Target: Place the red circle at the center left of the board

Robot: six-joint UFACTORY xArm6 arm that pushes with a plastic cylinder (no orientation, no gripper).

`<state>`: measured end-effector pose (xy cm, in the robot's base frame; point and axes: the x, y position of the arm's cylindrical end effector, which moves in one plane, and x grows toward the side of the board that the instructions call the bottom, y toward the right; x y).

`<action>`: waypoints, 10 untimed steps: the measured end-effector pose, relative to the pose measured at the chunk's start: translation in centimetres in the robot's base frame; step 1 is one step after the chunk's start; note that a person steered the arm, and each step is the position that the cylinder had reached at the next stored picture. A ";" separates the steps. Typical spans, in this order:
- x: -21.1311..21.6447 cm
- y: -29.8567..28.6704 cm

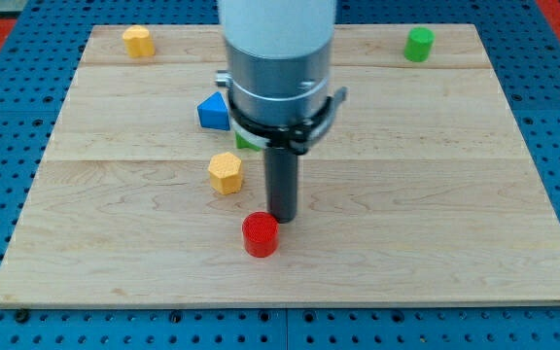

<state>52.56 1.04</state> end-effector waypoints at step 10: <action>-9.3 -24.1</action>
